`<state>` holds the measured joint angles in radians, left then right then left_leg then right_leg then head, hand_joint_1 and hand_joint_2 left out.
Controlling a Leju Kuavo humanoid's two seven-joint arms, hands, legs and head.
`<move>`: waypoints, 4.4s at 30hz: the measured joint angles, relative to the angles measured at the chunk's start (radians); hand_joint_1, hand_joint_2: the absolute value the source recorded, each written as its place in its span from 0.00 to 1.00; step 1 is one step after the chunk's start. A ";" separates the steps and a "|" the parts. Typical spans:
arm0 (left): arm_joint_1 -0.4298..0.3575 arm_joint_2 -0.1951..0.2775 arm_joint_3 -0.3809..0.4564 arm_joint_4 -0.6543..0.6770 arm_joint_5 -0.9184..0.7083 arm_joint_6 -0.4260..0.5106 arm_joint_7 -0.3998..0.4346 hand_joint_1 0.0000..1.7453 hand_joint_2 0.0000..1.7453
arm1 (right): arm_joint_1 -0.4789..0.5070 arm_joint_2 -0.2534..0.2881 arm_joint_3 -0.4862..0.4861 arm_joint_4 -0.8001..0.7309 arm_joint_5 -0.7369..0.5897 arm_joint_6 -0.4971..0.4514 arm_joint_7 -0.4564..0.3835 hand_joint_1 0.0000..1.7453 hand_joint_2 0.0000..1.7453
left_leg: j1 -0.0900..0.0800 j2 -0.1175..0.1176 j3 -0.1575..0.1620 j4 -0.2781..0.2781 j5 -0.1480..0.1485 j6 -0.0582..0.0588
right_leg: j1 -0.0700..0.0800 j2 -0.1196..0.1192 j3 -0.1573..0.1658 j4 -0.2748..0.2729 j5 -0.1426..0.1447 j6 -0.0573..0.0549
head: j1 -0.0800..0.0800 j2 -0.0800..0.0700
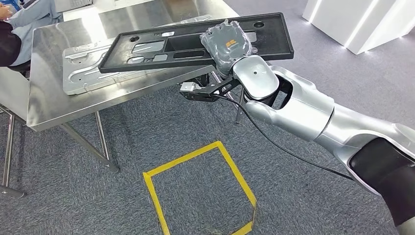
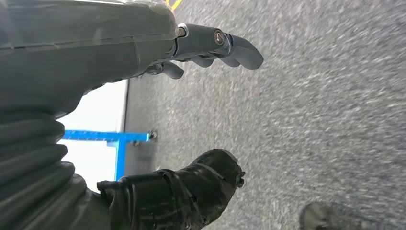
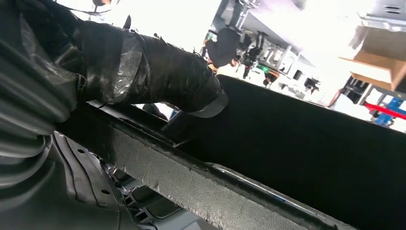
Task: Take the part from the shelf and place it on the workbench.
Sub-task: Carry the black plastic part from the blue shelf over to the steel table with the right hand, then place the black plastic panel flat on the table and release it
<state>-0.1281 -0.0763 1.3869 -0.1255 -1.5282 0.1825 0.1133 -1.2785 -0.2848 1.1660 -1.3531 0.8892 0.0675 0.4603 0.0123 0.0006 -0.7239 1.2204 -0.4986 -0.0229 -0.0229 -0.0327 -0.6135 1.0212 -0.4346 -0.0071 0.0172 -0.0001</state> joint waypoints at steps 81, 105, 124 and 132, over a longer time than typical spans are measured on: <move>-0.004 0.008 0.004 0.000 -0.019 0.027 0.018 0.00 1.00 | 0.011 0.000 0.022 0.038 -0.001 -0.004 -0.018 1.00 1.00 | -0.010 -0.010 0.119 -0.182 0.031 0.044 | 0.003 0.034 -0.058 0.046 0.014 0.029 | 0.003 0.000; -0.004 0.008 0.005 0.000 -0.023 0.060 0.036 0.00 1.00 | 0.021 0.004 0.026 0.040 -0.001 -0.008 -0.021 1.00 1.00 | -0.012 -0.005 0.106 -0.209 0.075 0.060 | 0.009 0.029 -0.078 0.200 -0.118 0.036 | 0.000 0.000; -0.005 0.003 0.005 0.001 -0.041 0.058 0.046 0.00 1.00 | 0.066 0.015 0.041 0.055 0.005 -0.030 -0.039 1.00 1.00 | 0.009 -0.008 -0.034 0.045 -0.007 -0.011 | -0.006 0.046 0.009 0.003 -0.004 -0.006 | -0.005 0.000; -0.006 0.004 0.005 0.001 -0.037 0.049 0.048 0.00 1.00 | 0.067 0.019 0.042 0.060 0.017 -0.031 -0.050 1.00 1.00 | 0.003 -0.010 0.090 -0.210 0.091 0.021 | -0.005 0.039 0.030 0.000 -0.027 0.037 | -0.004 0.000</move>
<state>-0.1341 -0.0721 1.3920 -0.1247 -1.5653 0.2314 0.1614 -1.2115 -0.2656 1.2080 -1.2935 0.9061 0.0370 0.4106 0.0150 -0.0096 -0.6339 1.0099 -0.4080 -0.0017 -0.0279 0.0059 -0.5839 1.0214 -0.4617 0.0300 0.0130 -0.0002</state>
